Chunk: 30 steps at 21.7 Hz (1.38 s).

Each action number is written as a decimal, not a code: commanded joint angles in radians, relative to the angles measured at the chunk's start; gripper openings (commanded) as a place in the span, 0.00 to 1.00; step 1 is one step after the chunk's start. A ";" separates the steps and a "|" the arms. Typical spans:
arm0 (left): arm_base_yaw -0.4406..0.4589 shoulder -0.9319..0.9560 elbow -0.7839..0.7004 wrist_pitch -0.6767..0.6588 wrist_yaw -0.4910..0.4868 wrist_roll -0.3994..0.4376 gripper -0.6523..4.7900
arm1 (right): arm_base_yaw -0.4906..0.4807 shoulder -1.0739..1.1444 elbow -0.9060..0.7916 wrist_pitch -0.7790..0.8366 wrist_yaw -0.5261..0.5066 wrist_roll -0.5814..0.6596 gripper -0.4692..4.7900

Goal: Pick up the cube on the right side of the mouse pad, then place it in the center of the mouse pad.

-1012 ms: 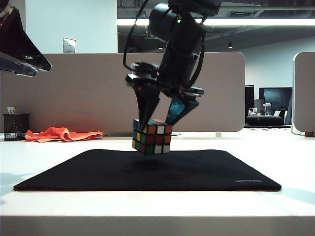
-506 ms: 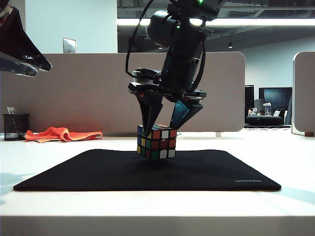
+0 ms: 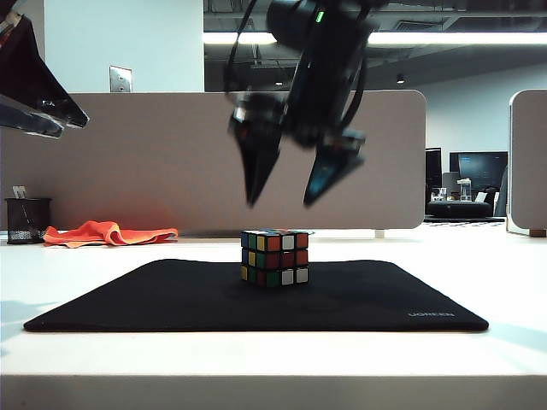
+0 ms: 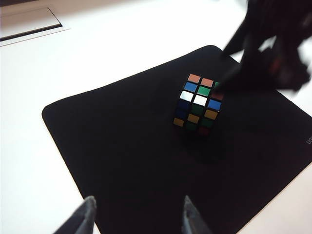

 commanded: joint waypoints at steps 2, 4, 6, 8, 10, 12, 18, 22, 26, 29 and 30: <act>0.000 -0.001 0.007 0.001 0.000 0.003 0.53 | -0.042 -0.129 0.014 0.068 0.052 -0.014 0.40; 0.000 -0.001 0.007 -0.008 0.000 0.003 0.53 | -0.084 -0.183 0.013 0.075 0.056 -0.051 0.22; 0.000 -0.001 0.007 -0.004 -0.013 0.002 0.40 | -0.122 -0.210 0.013 0.076 0.089 -0.053 0.15; 0.000 -0.001 0.008 0.006 -0.049 -0.001 0.19 | -0.156 -0.227 0.011 0.077 0.104 -0.052 0.10; 0.000 -0.002 0.007 0.046 -0.022 -0.009 0.15 | -0.207 -0.249 0.005 0.076 0.098 -0.051 0.08; 0.000 -0.010 0.008 0.073 -0.005 -0.033 0.14 | -0.241 -0.272 0.001 0.078 0.071 -0.045 0.08; 0.001 -0.145 0.007 0.076 -0.126 -0.062 0.11 | -0.286 -0.446 -0.172 0.254 0.070 -0.006 0.08; 0.001 -0.266 0.007 0.037 -0.138 -0.090 0.11 | -0.286 -0.594 -0.367 0.404 0.069 -0.004 0.08; 0.001 -0.383 0.006 -0.121 -0.156 -0.087 0.11 | -0.286 -0.820 -0.637 0.571 0.083 0.075 0.08; 0.001 -0.484 0.003 -0.169 -0.210 -0.091 0.11 | -0.286 -0.986 -0.811 0.669 0.092 0.074 0.08; 0.001 -0.523 -0.007 -0.168 -0.214 -0.102 0.11 | -0.286 -1.051 -0.874 0.700 0.093 0.075 0.08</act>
